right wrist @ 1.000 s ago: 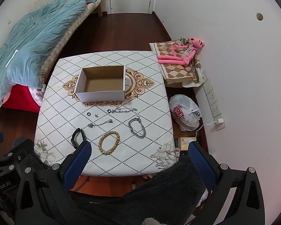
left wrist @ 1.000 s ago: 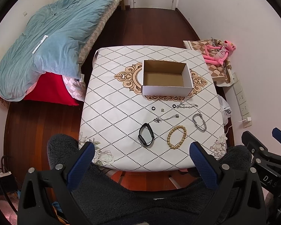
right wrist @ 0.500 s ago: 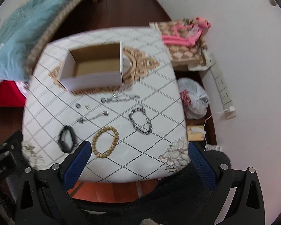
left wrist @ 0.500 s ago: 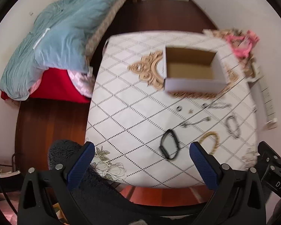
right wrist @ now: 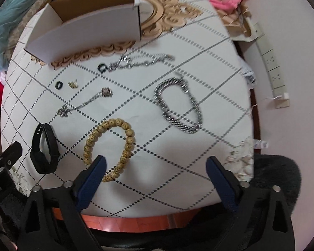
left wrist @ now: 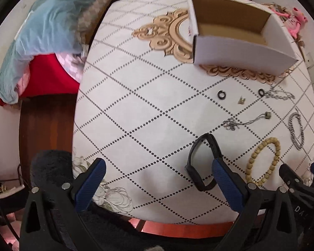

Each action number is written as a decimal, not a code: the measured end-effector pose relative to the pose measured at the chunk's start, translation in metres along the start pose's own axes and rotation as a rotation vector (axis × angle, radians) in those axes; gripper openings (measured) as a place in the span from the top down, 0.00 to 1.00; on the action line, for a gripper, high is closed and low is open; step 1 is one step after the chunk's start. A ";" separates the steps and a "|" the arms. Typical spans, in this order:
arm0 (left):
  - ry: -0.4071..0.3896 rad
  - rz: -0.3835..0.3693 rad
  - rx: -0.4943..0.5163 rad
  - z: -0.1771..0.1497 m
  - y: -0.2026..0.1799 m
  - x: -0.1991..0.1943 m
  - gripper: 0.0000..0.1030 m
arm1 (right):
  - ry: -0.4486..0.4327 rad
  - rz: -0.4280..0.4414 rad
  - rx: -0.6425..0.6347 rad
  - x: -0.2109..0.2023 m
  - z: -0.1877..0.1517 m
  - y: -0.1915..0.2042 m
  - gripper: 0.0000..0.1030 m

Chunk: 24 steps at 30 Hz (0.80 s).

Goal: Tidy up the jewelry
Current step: 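Grasp the black band bracelet with the left tool while the right tool grasps the wooden bead bracelet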

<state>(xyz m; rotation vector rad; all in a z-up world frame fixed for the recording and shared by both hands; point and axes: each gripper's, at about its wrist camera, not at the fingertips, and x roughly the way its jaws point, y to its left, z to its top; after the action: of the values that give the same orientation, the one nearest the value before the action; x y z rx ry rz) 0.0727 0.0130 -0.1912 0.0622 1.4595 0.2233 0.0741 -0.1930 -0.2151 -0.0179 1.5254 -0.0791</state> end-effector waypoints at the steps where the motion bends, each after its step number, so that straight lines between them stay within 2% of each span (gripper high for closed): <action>1: 0.007 0.000 -0.001 0.000 -0.001 0.005 0.00 | 0.009 0.019 0.006 0.005 0.001 0.001 0.13; 4: 0.022 -0.004 -0.005 -0.001 -0.002 0.014 0.00 | 0.017 0.048 0.012 0.014 0.001 0.005 0.16; 10: 0.061 -0.034 -0.032 -0.009 0.004 0.039 0.00 | 0.034 0.082 0.001 0.033 0.002 0.016 0.31; 16: 0.083 -0.058 -0.041 -0.018 0.009 0.052 0.00 | 0.003 0.045 -0.044 0.040 -0.004 0.033 0.49; 19: 0.076 -0.068 -0.032 -0.018 0.008 0.053 0.00 | -0.029 0.036 -0.060 0.039 -0.006 0.035 0.76; 20: 0.073 -0.076 -0.030 -0.018 0.007 0.051 0.00 | -0.033 0.033 -0.058 0.039 -0.007 0.034 0.90; 24: 0.071 -0.152 -0.044 -0.014 0.006 0.051 0.00 | -0.027 0.045 -0.028 0.040 -0.008 0.022 0.91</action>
<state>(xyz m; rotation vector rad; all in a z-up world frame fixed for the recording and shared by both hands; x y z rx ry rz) 0.0631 0.0271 -0.2415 -0.0927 1.5216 0.1345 0.0691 -0.1731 -0.2563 -0.0068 1.4992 -0.0221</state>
